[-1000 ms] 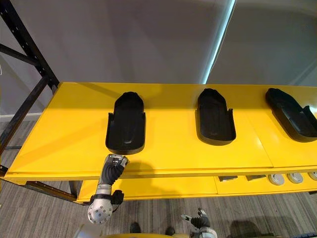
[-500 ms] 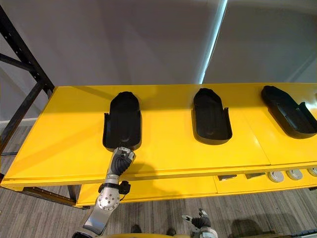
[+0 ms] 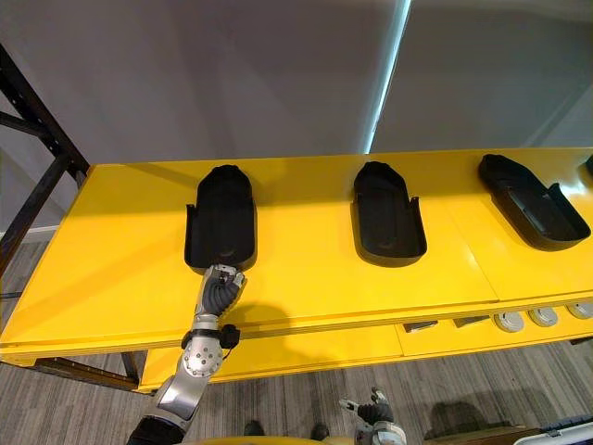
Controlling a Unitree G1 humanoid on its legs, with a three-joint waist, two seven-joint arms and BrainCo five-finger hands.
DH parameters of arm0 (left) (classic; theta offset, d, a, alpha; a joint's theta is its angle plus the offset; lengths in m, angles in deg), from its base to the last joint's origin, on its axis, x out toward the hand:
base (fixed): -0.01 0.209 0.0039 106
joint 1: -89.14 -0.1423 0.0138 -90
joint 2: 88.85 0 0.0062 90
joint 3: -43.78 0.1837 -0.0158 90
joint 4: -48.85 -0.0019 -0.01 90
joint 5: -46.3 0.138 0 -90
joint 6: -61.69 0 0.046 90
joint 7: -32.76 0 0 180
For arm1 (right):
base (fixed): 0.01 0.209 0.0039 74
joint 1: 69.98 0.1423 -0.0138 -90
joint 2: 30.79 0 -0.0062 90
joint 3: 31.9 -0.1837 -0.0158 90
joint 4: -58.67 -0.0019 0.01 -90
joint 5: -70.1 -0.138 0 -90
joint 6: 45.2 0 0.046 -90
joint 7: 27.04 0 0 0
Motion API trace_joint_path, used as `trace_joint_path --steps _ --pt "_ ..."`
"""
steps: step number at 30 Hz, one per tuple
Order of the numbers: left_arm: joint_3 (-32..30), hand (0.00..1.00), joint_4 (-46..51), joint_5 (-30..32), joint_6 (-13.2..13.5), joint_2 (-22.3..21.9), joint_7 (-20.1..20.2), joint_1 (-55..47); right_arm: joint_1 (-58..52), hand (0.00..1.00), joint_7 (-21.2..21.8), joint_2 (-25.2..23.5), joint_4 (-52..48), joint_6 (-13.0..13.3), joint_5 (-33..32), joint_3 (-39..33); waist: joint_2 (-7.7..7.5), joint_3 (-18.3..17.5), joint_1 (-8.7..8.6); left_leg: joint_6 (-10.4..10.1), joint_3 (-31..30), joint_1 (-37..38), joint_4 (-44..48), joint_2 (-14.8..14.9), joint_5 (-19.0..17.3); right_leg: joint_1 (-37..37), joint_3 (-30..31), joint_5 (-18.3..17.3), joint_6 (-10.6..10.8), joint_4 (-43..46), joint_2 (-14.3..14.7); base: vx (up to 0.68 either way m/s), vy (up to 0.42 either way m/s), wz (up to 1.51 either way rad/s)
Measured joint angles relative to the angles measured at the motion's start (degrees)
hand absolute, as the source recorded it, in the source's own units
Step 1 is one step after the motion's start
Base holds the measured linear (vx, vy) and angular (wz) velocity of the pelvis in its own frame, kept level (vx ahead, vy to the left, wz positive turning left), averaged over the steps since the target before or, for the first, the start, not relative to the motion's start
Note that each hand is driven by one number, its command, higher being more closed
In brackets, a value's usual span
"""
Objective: Walk over and take plastic housings, then place them on the shelf
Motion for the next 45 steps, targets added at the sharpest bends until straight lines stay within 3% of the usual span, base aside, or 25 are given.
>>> trace_joint_path --steps 8,13,18,20,23,25,26,29,31,34,37,45 --pt "-0.21 1.00 1.45 -1.95 -0.99 0.12 0.17 0.32 0.88 0.00 0.04 0.06 1.56 0.06 0.50 -0.11 0.02 0.00 -0.15 0.00 -0.64 0.31 0.00 0.00 0.02 0.89 -0.80 0.38 -0.13 -0.70 0.07 -0.01 -0.006 0.04" --pt "-4.22 1.00 17.62 -10.76 0.04 0.04 -0.09 -1.49 0.90 0.00 0.02 0.68 2.24 0.09 0.48 0.02 0.01 0.01 0.03 0.02 -1.11 0.31 0.03 0.00 0.06 1.36 -1.14 0.38 -0.14 -0.46 0.00 -0.01 -0.008 0.04" --pt "-15.56 1.00 33.22 -22.11 7.15 -0.15 -4.46 -1.60 0.92 0.00 0.04 0.90 2.59 0.18 0.41 -0.03 0.11 0.03 0.43 0.15 -2.29 0.43 0.03 0.03 0.16 1.49 -1.34 0.35 -0.17 0.39 0.03 -0.03 -0.004 0.09" --pt "-24.81 1.00 34.51 -25.46 9.66 -1.44 -7.85 -1.77 0.82 0.00 0.01 1.04 2.74 0.18 0.42 -0.29 0.14 0.04 0.99 0.19 -3.31 0.67 0.02 0.01 0.19 1.95 -1.32 0.31 -0.20 0.77 0.01 -0.04 0.009 0.20" --pt "-36.10 1.00 32.98 -28.84 10.28 -2.79 -12.92 -4.41 0.28 0.00 -0.07 1.08 2.41 0.16 0.43 -0.50 -0.06 0.09 2.00 -0.11 -4.00 0.64 0.00 -0.04 -0.09 1.85 -1.43 -0.53 -0.46 1.66 -0.13 -0.05 0.007 0.15" --pt "-40.37 1.00 29.40 -31.28 10.10 -2.82 -15.53 -7.54 -0.21 0.00 -0.13 1.07 1.85 0.15 0.46 -0.47 -0.22 -0.02 2.59 0.11 -4.11 0.54 0.00 -0.01 -0.25 2.01 -1.70 -0.77 -0.49 1.95 -0.15 -0.05 -0.006 0.09" --pt "-41.88 0.00 25.79 -33.11 9.42 -2.84 -16.21 -9.63 -0.69 0.00 -0.13 1.06 1.38 0.14 0.47 -0.44 -0.32 -0.08 3.21 0.23 -4.08 0.43 0.00 0.01 -0.35 2.05 -2.03 -0.97 -0.53 2.03 -0.20 -0.06 -0.011 0.08" --pt "-42.90 0.00 16.81 -38.02 6.01 -2.88 -13.01 -12.75 -1.25 0.00 -0.01 0.90 0.46 -0.42 0.66 -0.25 -0.63 -0.25 3.75 0.20 -4.04 0.76 0.00 -0.03 -0.29 2.34 -3.08 -1.28 -0.31 2.22 -0.37 -0.02 -0.007 0.15" --pt "-42.98 0.00 5.56 -38.02 1.31 -2.89 -7.38 -14.51 -2.82 0.00 0.24 0.29 -2.47 -1.28 1.19 -0.23 -1.04 -0.58 3.76 -0.07 -4.19 1.55 0.00 -0.24 -0.14 3.42 -3.86 -2.14 0.05 2.83 -0.71 0.01 0.001 0.16" --pt "-42.40 0.00 -9.92 -37.14 -2.76 -3.25 -0.07 -14.88 -3.27 0.00 0.93 -0.99 -3.07 -1.62 1.69 -0.27 -1.55 -0.93 3.72 0.13 -4.30 1.99 0.00 -0.53 -0.33 3.83 -4.04 -2.73 0.33 3.05 -1.02 0.01 0.005 0.05" --pt "-39.79 0.00 -22.84 -35.07 -4.74 -4.70 4.48 -14.86 -3.28 0.00 1.15 -1.39 -2.99 -1.62 1.69 -0.76 -1.88 -1.08 3.63 0.55 -3.94 2.18 -0.01 -1.00 -0.65 3.82 -3.63 -2.96 0.67 3.19 -1.47 0.02 0.022 -0.04" --pt "-32.33 0.00 -33.47 -31.28 -4.65 -5.60 8.91 -13.27 -2.81 0.00 0.90 -1.32 -2.27 -1.59 1.69 -3.70 -0.96 -0.50 3.43 1.12 -3.62 3.09 0.00 -1.65 -0.72 3.82 -2.60 -3.16 0.97 3.39 -2.02 0.02 0.022 -0.05"
